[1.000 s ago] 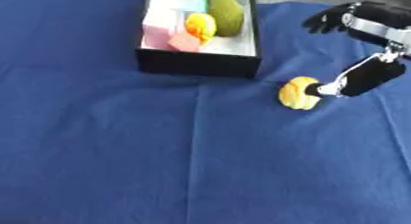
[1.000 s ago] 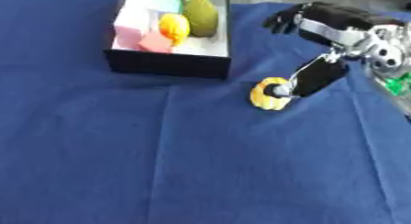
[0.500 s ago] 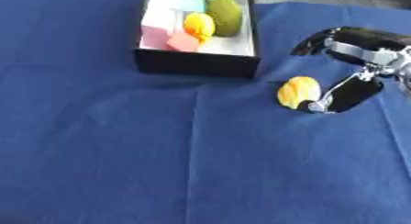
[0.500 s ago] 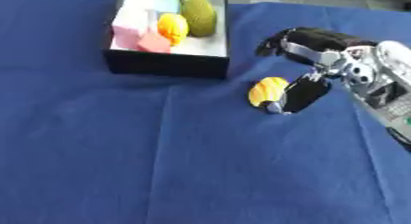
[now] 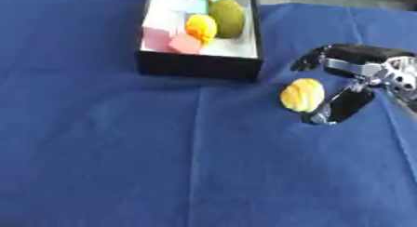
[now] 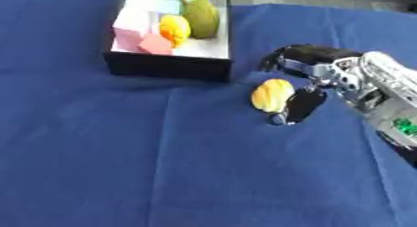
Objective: Pick up objects on the table and place them in the box.
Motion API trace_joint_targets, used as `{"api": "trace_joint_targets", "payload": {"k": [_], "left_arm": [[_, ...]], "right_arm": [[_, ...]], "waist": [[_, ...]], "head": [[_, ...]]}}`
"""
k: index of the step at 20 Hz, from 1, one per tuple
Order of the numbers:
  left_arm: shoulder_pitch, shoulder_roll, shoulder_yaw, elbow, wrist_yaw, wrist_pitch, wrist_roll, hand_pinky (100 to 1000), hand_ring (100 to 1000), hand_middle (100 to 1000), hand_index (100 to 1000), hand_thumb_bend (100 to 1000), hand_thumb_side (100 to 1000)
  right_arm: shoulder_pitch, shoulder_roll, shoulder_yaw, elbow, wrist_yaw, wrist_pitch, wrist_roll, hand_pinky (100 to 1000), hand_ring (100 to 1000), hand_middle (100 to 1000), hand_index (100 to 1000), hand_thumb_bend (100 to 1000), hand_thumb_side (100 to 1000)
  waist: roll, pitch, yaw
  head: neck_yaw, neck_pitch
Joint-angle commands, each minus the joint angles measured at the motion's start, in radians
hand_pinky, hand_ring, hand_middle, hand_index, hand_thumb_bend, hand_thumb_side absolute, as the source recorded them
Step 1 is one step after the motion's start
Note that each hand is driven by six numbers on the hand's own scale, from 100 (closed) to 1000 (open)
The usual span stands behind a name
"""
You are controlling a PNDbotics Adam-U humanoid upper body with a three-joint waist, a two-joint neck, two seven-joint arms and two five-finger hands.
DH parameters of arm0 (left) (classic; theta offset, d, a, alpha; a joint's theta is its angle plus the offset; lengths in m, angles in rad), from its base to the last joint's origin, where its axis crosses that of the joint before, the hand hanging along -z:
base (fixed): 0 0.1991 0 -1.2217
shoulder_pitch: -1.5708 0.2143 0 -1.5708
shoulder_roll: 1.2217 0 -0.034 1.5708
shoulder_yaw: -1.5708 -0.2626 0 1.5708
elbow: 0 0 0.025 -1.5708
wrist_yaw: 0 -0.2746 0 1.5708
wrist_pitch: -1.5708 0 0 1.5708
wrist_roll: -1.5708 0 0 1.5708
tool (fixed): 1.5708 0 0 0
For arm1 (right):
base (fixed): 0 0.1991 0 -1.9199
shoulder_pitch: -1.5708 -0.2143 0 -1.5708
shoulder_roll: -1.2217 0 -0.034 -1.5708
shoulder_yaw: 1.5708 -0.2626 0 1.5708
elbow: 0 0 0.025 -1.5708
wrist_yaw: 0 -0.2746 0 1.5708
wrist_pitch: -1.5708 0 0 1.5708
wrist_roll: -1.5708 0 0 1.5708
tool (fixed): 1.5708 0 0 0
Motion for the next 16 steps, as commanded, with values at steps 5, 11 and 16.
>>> {"api": "trace_joint_targets", "payload": {"k": [5,11,16], "left_arm": [[-0.012,0.021,0.006,-0.014,-0.004,-0.002,-0.004,764,786,769,795,100,553],[-0.012,0.019,0.006,-0.015,-0.006,-0.002,-0.005,764,785,769,794,100,553],[-0.013,0.017,0.006,-0.015,-0.006,-0.003,-0.005,764,785,769,794,100,554]], "right_arm": [[-0.029,0.001,-0.004,0.079,0.032,-0.006,-0.024,876,887,835,895,488,155],[-0.045,0.018,-0.002,0.152,0.038,-0.007,-0.046,874,884,832,891,467,141],[-0.055,0.035,0.009,0.218,0.051,-0.03,-0.027,870,878,823,882,466,140]], "waist": [[0.019,-0.016,0.001],[0.019,-0.012,0.004],[0.018,-0.007,0.008]], "head": [[-0.003,-0.018],[-0.003,-0.024],[-0.004,-0.029]]}}
